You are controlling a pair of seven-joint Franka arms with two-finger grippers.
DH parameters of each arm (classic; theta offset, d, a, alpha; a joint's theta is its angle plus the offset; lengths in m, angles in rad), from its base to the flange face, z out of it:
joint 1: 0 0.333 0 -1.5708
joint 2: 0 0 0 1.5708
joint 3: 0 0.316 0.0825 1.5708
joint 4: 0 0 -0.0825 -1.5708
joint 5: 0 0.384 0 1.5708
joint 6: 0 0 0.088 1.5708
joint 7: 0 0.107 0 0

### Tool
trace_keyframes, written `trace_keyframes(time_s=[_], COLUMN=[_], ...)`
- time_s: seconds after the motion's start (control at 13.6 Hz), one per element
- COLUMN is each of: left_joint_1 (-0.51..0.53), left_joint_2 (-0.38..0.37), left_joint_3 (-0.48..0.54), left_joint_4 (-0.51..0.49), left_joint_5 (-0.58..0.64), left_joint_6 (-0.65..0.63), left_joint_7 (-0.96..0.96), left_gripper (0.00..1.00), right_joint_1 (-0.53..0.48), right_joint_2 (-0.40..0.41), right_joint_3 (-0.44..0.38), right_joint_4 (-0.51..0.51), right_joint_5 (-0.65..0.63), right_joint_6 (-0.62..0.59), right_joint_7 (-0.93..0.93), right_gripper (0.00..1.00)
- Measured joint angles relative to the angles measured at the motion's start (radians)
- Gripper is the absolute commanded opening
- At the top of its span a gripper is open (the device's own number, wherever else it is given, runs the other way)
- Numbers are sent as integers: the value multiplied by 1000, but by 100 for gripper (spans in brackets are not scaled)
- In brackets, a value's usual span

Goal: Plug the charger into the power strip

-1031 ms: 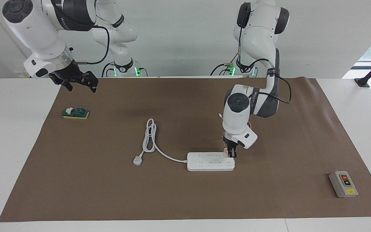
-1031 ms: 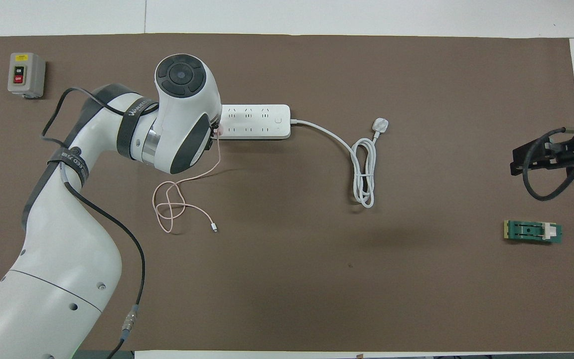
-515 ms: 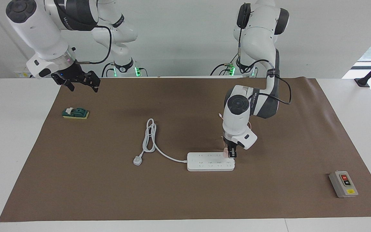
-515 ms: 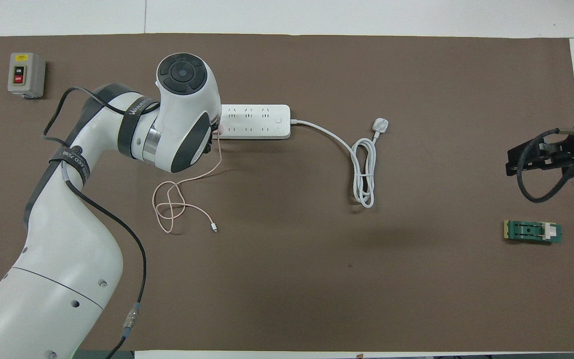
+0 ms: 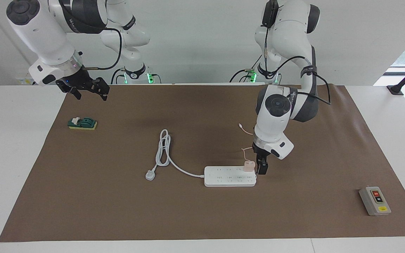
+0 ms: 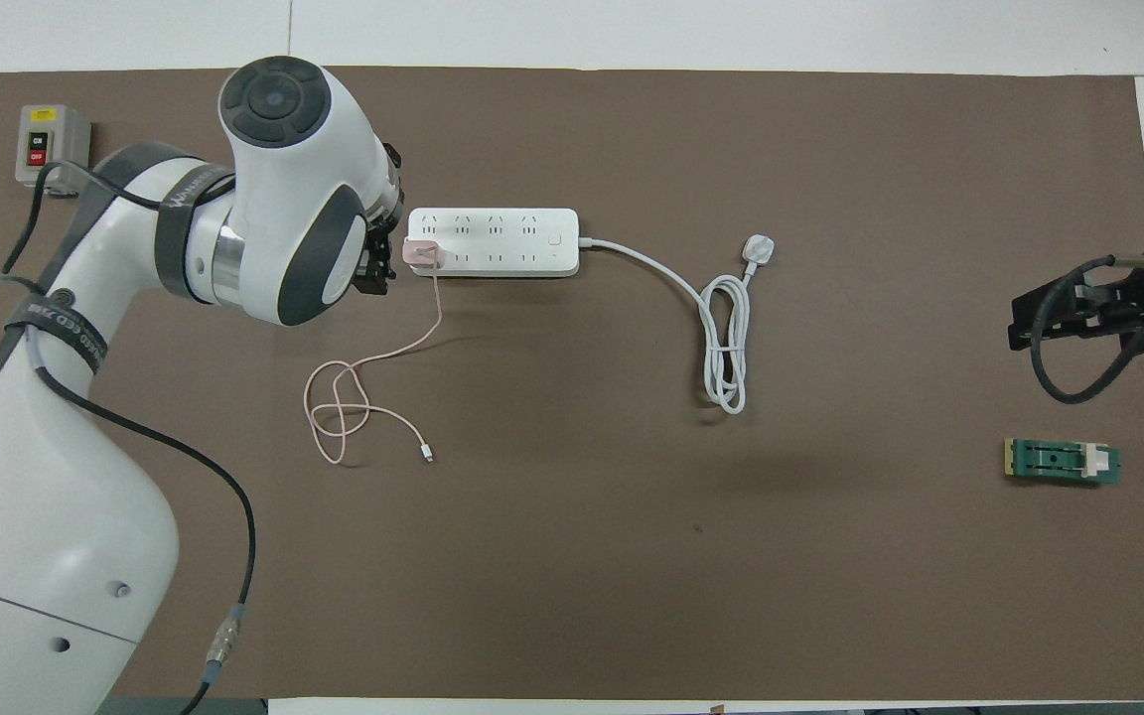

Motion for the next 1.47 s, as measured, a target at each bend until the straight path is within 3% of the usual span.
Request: trace_keyframes(time_s=[0.44,0.96,1.25,1.47], left_joint_1=[86,276,390,418], left_joint_2=[-145,-328,-424,-522], left_joint_3=[1,7,10,5], left_joint_4=[1,-9,-57,-159], left_joint_5=[-3,-6,-7,-7], left_joint_6=[-155,-349,-407,-452], left_joint_7=[281,966,1348,1479], left_gripper=[100,100,100,100], right_joint_1=[0,0,0,2], right_joint_2=[0,0,0,0], right_joint_3=[0,-2,-2,-2], right_joint_4=[0,0,0,0], right_joint_5=[0,0,0,0], right_joint_6=[0,0,0,0], right_joint_7=[0,0,0,0], right_gripper=[100,100,100,100])
